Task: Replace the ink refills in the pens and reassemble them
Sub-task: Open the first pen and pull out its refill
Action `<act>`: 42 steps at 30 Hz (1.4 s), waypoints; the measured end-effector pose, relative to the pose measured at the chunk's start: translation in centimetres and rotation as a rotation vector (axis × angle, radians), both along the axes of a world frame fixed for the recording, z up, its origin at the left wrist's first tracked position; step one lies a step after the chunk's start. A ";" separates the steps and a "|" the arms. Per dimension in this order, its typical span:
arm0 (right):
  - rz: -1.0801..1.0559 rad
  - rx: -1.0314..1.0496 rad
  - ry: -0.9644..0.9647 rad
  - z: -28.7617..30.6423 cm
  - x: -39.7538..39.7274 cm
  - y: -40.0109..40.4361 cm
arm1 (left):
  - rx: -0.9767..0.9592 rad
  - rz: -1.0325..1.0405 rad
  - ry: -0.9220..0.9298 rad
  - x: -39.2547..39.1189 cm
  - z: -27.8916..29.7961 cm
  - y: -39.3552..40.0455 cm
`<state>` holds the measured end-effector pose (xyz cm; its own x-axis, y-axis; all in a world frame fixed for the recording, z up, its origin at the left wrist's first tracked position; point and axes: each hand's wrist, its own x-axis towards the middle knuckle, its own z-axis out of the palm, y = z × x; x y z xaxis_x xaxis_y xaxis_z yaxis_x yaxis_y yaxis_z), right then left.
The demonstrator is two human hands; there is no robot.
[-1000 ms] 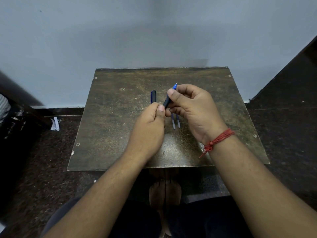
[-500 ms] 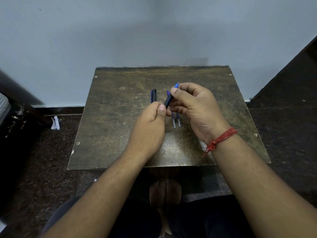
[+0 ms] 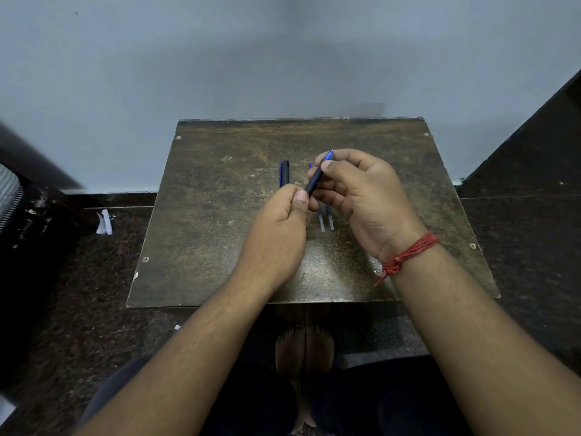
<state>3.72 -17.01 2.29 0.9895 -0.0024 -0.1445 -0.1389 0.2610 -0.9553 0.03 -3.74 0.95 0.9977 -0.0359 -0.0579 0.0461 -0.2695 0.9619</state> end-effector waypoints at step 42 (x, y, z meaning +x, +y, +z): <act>-0.283 0.243 -0.051 0.6 0.9 -1.9 | 0.010 -0.071 -0.066 -0.3 0.5 -0.3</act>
